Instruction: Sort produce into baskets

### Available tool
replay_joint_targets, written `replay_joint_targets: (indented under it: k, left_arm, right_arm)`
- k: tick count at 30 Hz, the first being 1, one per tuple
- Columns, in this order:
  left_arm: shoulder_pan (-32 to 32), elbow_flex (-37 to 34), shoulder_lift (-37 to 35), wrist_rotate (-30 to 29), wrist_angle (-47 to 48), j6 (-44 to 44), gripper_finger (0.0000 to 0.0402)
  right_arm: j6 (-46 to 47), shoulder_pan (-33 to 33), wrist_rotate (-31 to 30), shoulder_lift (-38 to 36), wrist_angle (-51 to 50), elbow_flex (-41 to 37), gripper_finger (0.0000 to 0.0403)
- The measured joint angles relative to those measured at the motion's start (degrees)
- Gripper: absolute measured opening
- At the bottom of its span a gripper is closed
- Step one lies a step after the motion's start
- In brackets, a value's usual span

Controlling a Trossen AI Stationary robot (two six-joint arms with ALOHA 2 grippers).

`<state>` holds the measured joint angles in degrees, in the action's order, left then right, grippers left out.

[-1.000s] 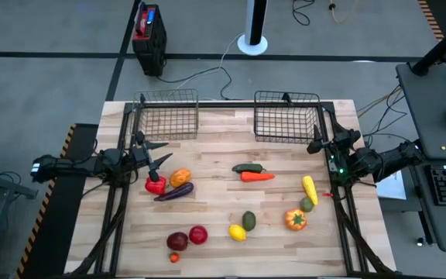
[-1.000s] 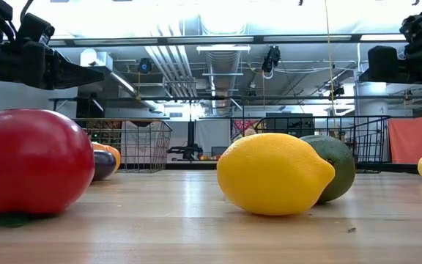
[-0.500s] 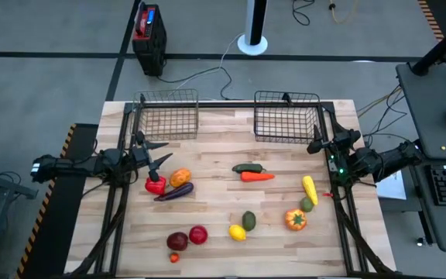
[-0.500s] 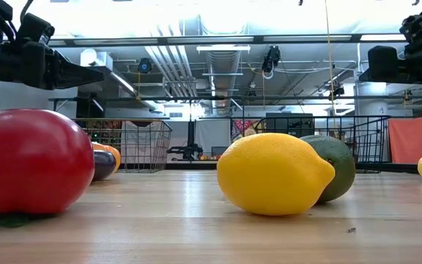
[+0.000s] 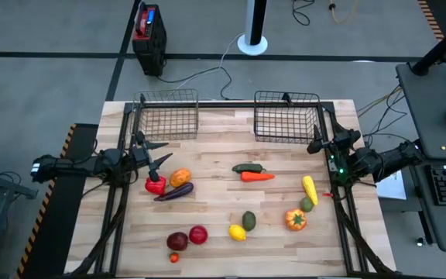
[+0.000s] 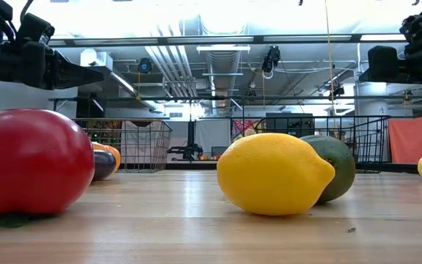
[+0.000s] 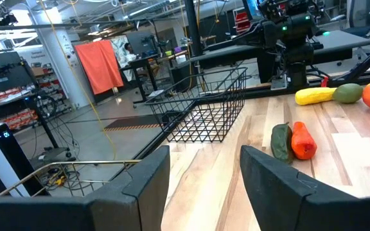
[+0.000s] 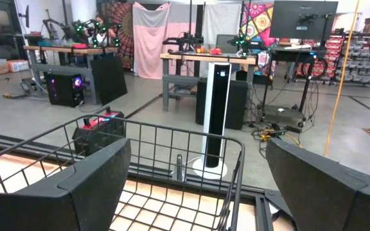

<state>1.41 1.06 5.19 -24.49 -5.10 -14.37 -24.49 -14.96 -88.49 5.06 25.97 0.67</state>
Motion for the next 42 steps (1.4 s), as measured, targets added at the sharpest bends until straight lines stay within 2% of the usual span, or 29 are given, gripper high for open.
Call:
replay_joint_targets:
  k: [8, 12, 15, 16, 18, 20, 22, 30, 33, 35, 38, 40, 42]
  left_arm:
    - [0.0, 0.0, 0.0, 0.0, 0.0, 0.0, 0.0174]
    - [0.0, 0.0, 0.0, 0.0, 0.0, 0.0, 0.0174]
    - [0.0, 0.0, 0.0, 0.1, -0.6, 1.2, 0.0174]
    - [0.1, 0.0, 0.0, 0.9, -1.5, 5.3, 0.0174]
    - [0.0, 0.0, 0.0, 4.5, -3.7, 19.3, 0.0174]
    - [0.0, 0.0, 0.0, 5.3, -5.5, 30.8, 0.0174]
    - [0.0, 0.0, 0.0, 4.7, -7.1, 35.4, 0.0174]
    - [0.0, 0.0, 0.0, 4.2, -13.6, 39.5, 0.0174]
    - [-0.1, 0.0, 0.0, 3.5, -14.0, 39.5, 0.0174]
    - [-0.1, 0.0, 0.0, -0.2, -15.2, 39.5, 0.0174]
    - [-0.1, 0.0, 0.0, -7.8, -13.8, 42.3, 0.0174]
    - [-0.1, 0.0, 0.5, -8.9, -11.8, 46.1, 0.0174]
    - [-0.1, 0.0, 1.2, -6.4, -12.8, 47.7, 0.0174]
  right_arm:
    - [0.7, 0.0, 0.0, 0.0, 0.0, 0.0, 0.0354]
    - [10.2, 0.0, 0.2, 0.0, 0.0, 0.0, 0.0354]
    - [23.0, 0.0, 0.4, 0.0, 0.0, 0.0, 0.0354]
    - [27.7, 0.0, 0.4, 0.0, 0.0, 0.0, 0.0354]
    - [35.7, 0.0, 0.4, 0.0, 0.0, 0.0, 0.0354]
    - [41.3, 0.0, 0.4, 0.0, 0.0, 0.0, 0.0354]
    - [43.9, 0.0, 0.4, 0.0, 0.0, 0.0, 0.0354]
    - [42.8, 0.0, 1.1, 0.0, 0.2, 0.0, 0.0354]
    - [40.0, 0.0, 6.0, 0.0, 0.3, 0.0, 0.0354]
    - [40.1, 0.0, 8.8, 0.0, 0.9, 0.0, 0.0354]
    - [40.9, 0.3, 9.4, 0.0, 2.8, 0.0, 0.0354]
    - [40.6, 1.1, 9.6, 0.0, 3.6, 0.0, 0.0354]
    - [40.5, 2.0, 13.0, 0.0, 3.6, 0.0, 0.0354]
